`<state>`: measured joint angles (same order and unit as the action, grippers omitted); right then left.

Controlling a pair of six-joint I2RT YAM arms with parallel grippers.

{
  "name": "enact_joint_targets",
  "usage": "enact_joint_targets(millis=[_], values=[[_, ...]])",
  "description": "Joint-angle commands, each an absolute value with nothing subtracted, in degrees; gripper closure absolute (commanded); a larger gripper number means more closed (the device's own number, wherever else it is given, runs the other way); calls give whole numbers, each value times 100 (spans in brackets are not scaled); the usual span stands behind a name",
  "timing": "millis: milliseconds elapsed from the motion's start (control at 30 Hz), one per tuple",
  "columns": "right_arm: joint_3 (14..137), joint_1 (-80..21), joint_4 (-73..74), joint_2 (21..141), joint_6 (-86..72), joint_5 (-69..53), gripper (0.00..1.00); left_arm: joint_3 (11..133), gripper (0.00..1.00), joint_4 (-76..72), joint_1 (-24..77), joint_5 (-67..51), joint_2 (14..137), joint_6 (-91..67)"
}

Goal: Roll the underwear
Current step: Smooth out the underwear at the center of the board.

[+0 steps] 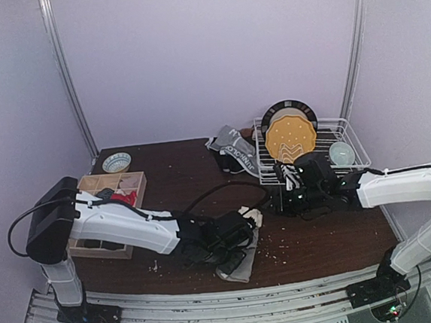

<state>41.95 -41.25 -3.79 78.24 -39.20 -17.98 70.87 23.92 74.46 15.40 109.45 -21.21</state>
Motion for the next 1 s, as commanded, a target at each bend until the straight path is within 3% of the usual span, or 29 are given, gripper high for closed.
enact_joint_targets(millis=[0,167,633,833,967], values=[[4233,-4201,-444,8331,-4067,-1867,76,7063,100,2162,7461,1376,10915,-2031],[4522,-4223,-896,9056,-4288,-2088,84,6988,100,2142,7529,1349,10916,-1873],[4376,-4001,-1143,10018,-4555,-1669,91,6592,99,2125,7770,1431,10723,-1721],[4319,-4012,-1264,9805,-4545,-1886,89,6292,64,2159,7789,1174,9969,-1681],[4398,-4032,-944,9319,-4378,-1872,79,6182,55,2296,7796,1090,9315,-1658]])
